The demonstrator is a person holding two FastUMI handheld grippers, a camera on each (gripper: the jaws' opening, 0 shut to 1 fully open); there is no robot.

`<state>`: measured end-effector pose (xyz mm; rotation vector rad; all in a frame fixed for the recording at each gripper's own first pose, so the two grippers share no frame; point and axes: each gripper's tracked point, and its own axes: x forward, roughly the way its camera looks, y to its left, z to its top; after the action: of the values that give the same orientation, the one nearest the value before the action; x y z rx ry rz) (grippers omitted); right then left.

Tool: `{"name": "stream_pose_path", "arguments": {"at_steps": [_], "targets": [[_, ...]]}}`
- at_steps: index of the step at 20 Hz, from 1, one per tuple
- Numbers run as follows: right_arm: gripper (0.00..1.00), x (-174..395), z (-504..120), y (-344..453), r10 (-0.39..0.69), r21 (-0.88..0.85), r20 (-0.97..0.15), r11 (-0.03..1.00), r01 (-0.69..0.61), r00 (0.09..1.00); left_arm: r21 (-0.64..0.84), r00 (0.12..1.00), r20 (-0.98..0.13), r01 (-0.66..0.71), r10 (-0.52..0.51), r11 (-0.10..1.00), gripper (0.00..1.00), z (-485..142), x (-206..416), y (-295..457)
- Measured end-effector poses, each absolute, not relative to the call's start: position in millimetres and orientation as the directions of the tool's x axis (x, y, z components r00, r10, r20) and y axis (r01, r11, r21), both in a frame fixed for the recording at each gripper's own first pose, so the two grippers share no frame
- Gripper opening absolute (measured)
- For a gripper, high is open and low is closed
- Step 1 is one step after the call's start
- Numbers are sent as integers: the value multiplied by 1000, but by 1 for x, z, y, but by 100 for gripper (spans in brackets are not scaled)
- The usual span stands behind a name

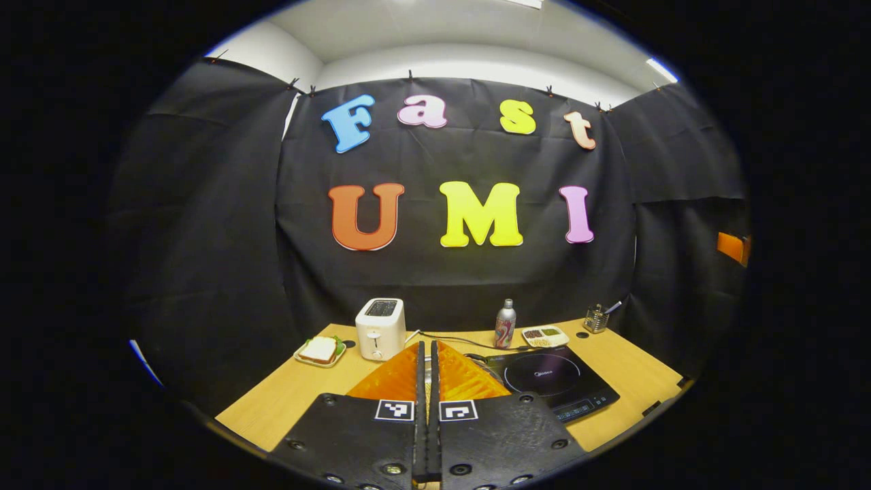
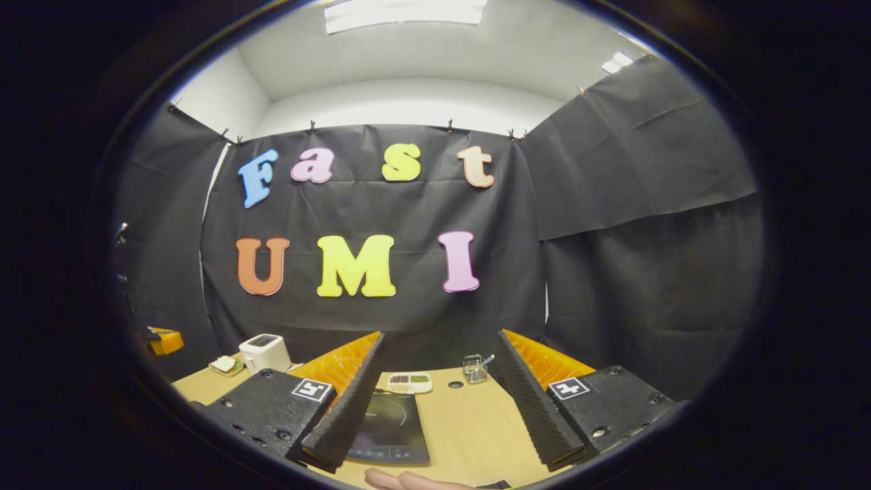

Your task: First push the handle of the pot to place it horizontally, then grasp the pot with both hands and set it on the induction cooktop.

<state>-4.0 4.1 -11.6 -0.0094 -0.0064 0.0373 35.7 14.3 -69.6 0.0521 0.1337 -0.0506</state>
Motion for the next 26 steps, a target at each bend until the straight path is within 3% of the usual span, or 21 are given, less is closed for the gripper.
{"name": "stream_pose_path", "arguments": {"at_steps": [10, 21, 22, 23, 25, 26], "targets": [[96, 0, -26, 7, 57, -14, -18, 998, -58, 998, 22, 910, -413, 44, -31, 999, 0, -192, 65, 30], [96, 5, -49, 1, 71, 2, -52, 998, -71, 996, 7, 816, -577, 32, -22, 999, 0, -295, 58, 41], [100, 6, -51, -1, 66, -3, -49, 998, -67, 997, -3, 810, -586, 23, -20, 1000, 0, -300, 59, 42], [96, 8, -52, -2, 63, -8, -47, 998, -63, 997, -10, 806, -592, 14, -18, 1000, 0, -304, 60, 45], [100, 11, -53, -4, 59, -15, -38, 998, -60, 998, -14, 802, -598, 4, -11, 1000, 0, -308, 65, 47], [96, 14, -54, -6, 55, -18, -33, 998, -56, 998, 1, 801, -599, -2, 2, 1000, 0, -310, 68, 48]]}}
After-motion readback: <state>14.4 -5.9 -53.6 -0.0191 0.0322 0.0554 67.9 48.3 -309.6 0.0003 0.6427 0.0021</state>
